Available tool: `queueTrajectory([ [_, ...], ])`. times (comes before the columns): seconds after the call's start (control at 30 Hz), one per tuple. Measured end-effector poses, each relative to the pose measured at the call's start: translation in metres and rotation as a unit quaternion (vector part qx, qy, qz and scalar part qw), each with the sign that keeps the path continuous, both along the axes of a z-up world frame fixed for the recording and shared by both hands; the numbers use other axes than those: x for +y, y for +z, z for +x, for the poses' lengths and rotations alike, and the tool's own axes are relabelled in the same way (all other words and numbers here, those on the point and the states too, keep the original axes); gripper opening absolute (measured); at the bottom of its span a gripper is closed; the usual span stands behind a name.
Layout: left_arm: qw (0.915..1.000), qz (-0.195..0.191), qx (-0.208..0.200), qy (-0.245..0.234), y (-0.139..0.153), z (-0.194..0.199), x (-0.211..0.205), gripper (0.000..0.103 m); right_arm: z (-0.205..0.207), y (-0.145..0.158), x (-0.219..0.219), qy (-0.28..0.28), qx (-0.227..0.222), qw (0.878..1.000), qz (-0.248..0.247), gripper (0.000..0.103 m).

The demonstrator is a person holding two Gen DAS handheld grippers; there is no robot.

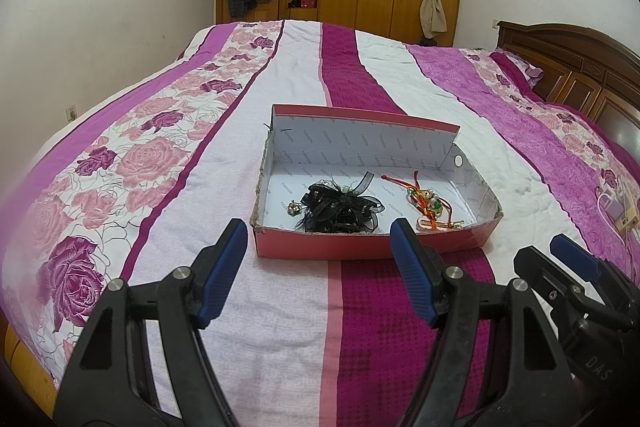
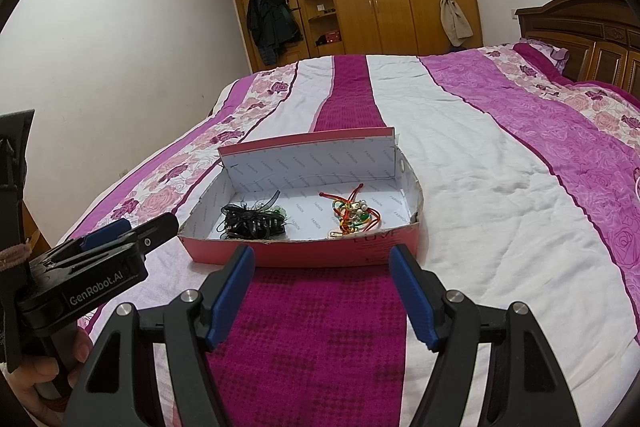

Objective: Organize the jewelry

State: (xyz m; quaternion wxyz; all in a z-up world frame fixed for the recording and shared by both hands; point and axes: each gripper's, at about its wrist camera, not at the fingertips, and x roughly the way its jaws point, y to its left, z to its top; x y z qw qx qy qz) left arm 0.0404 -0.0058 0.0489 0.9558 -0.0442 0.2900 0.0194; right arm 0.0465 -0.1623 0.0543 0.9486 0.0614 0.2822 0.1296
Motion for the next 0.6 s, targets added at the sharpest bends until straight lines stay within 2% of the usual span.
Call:
queueTrajectory([
  [0.6, 1.0, 0.0, 0.005, -0.001, -0.0035, 0.0013, -0.0028, 0.066, 0.0003, 0.0004, 0.0, 0.0, 0.0, 1.0, 0.0, 0.072],
])
